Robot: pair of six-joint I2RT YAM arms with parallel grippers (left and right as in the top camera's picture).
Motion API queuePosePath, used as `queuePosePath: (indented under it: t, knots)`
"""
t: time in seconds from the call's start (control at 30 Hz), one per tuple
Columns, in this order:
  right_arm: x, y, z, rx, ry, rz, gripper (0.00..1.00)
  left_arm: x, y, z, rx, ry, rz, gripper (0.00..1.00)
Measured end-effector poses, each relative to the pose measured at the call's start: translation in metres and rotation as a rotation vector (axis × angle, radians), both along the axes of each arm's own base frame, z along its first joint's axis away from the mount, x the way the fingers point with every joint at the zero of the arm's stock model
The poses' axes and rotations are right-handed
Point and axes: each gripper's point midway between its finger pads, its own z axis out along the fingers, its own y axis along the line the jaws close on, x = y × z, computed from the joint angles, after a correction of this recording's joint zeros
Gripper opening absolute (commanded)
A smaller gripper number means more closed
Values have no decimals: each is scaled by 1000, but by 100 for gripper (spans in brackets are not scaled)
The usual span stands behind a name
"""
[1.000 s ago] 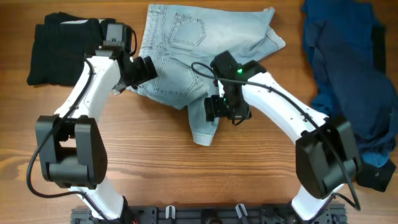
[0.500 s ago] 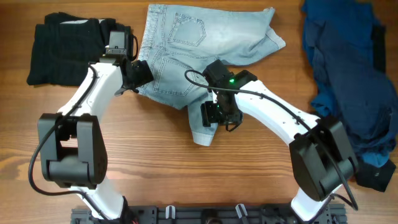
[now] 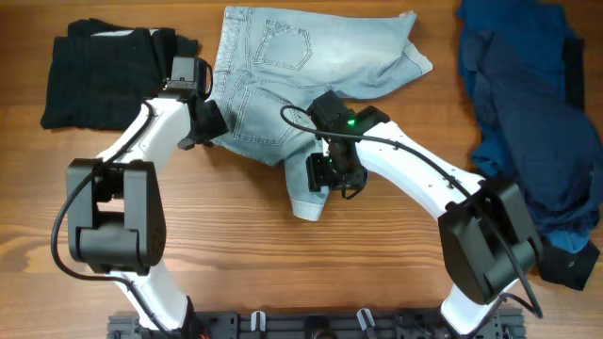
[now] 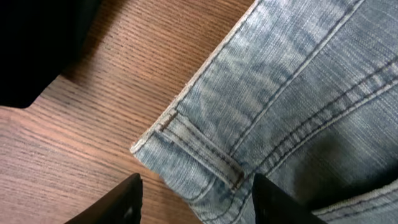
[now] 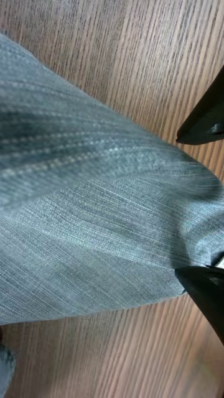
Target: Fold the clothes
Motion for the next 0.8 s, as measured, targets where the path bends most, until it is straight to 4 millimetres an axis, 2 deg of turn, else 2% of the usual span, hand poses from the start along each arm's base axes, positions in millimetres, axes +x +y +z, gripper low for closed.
queuePosePath:
  t: [0.13,0.2,0.23,0.3,0.37,0.4,0.43,0.7,0.8]
  knots:
    - [1,1,0,2,-3,-6,63,2,1,-5,8,-4,2,50]
    - [2,0,0,0,-6,-7,63,3,2,-12,11,2,3,33]
    - [2,0,0,0,-7,-7,60,4,2,-15,10,2,7,23]
    - [2,0,0,-2,-7,-9,46,5,1,-19,10,2,5,7]
    - [2,0,0,-4,-8,-15,17,7,1,-19,9,-6,5,4]
    - [2,-1,0,-6,-10,-12,8,8,1,-19,9,-8,6,4]
    - [2,-1,0,-7,-10,-9,4,8,1,-19,9,-8,4,4]
    - [4,-7,-1,-19,-3,-29,5,8,2,-19,8,-9,4,4]
    - [9,-15,-1,-22,-2,-52,15,8,3,-19,-4,-8,9,4]
